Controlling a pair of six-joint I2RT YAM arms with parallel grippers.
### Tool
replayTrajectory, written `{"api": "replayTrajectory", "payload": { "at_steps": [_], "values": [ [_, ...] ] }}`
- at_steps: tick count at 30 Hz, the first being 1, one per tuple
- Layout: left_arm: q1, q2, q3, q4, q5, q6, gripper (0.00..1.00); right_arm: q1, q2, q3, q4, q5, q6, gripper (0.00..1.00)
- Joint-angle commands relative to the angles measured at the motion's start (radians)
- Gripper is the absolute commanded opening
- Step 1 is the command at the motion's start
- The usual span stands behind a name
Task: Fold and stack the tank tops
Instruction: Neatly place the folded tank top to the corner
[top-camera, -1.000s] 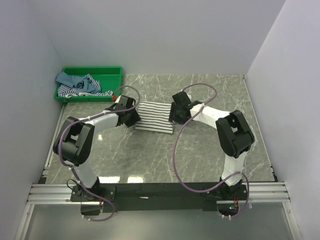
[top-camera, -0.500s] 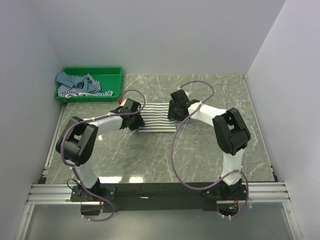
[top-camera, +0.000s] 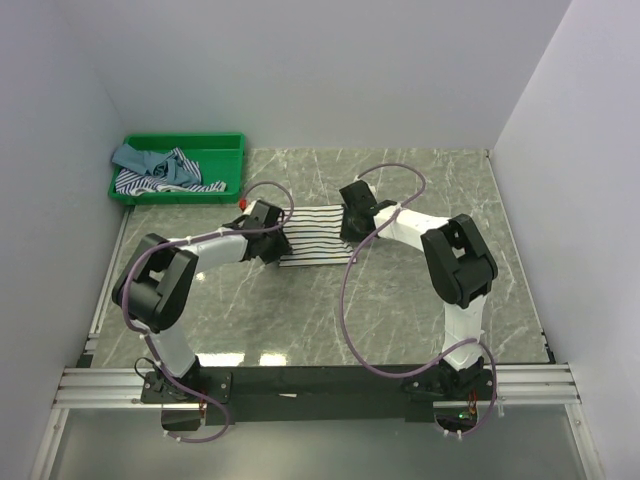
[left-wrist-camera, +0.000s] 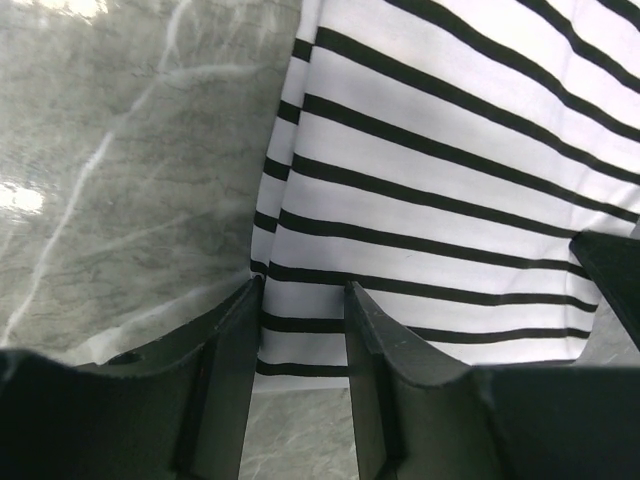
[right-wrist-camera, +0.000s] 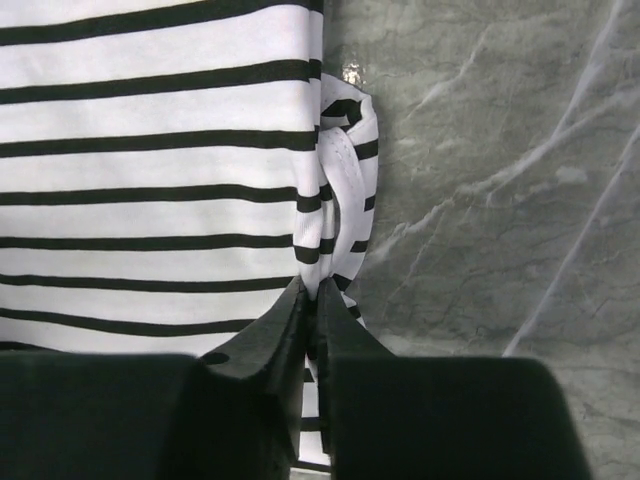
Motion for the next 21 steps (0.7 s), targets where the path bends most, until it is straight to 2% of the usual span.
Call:
{"api": "replayTrajectory", "payload": {
  "at_steps": [1, 5, 9, 16, 21],
  "values": [
    [-0.022, -0.038, -0.023, 0.022, 0.034, -0.015, 0.44, -0.006, 0.005, 0.003, -0.023, 0.037, -0.011, 0.06],
    [-0.031, -0.091, -0.036, 0.019, 0.058, -0.024, 0.47, -0.006, -0.046, -0.042, -0.027, 0.07, -0.017, 0.03],
    [-0.034, -0.179, -0.065, 0.004, 0.078, -0.021, 0.57, -0.025, -0.117, -0.117, -0.046, 0.103, -0.041, 0.0],
    [-0.043, -0.407, -0.154, 0.01, 0.152, -0.023, 0.6, -0.062, -0.267, -0.247, -0.099, 0.155, -0.098, 0.0],
    [-0.051, -0.527, -0.198, -0.004, 0.221, 0.006, 0.6, -0.067, -0.353, -0.319, -0.175, 0.28, -0.133, 0.0]
  ]
}}
